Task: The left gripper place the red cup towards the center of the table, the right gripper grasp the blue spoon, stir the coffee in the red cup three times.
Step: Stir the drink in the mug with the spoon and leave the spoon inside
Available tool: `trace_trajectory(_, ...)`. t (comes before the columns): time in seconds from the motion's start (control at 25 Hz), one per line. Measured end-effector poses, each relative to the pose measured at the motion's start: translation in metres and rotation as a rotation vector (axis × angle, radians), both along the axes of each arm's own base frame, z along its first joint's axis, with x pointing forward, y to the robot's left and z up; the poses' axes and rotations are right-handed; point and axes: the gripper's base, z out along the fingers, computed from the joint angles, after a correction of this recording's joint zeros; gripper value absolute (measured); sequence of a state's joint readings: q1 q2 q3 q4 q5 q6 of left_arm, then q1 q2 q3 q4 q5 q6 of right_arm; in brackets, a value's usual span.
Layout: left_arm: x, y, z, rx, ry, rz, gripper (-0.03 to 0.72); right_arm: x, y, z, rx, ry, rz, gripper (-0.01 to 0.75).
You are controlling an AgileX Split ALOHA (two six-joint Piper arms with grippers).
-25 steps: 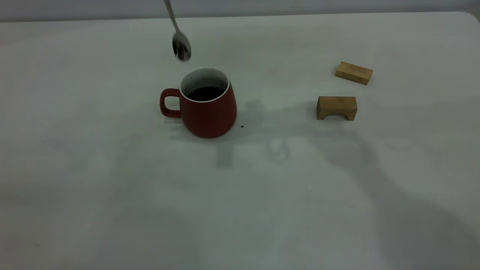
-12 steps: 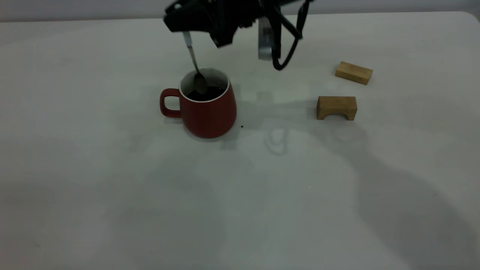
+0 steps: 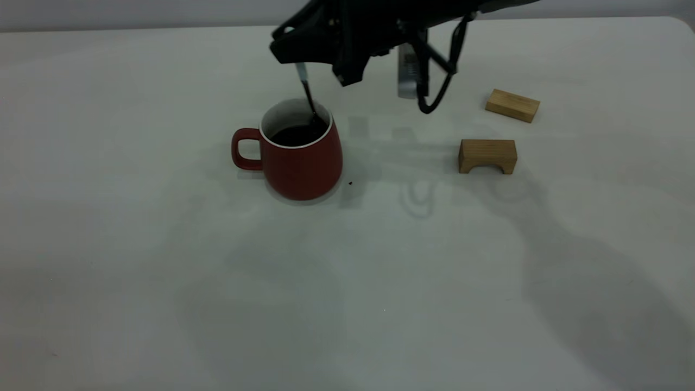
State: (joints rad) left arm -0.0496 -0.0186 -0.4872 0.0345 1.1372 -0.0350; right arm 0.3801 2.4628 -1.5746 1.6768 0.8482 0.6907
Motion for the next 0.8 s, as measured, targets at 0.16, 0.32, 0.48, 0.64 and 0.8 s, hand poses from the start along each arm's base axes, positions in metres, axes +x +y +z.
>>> trace_trajectory(0.16,0.0,0.0,0.0,0.0,0.0,0.0,0.246,-0.004,0.0,-0.001,0.043,0.188,-0.039,0.114)
trace_trajectory(0.32,0.0,0.0,0.0,0.0,0.0,0.0,0.246,-0.008,0.006,-0.001,0.118,0.253,-0.032,0.114)
trace_trajectory(0.48,0.0,0.0,0.0,0.0,0.0,0.0,0.246,-0.009,0.012,-0.007,0.113,0.076,0.031,0.114)
trace_trajectory(0.64,0.0,0.0,0.0,0.0,0.0,0.0,0.246,-0.007,0.01,-0.011,0.052,-0.097,0.085,0.113)
trace_trajectory(0.8,0.0,0.0,0.0,0.0,0.0,0.0,0.246,-0.007,0.005,-0.014,0.036,-0.034,0.073,0.11)
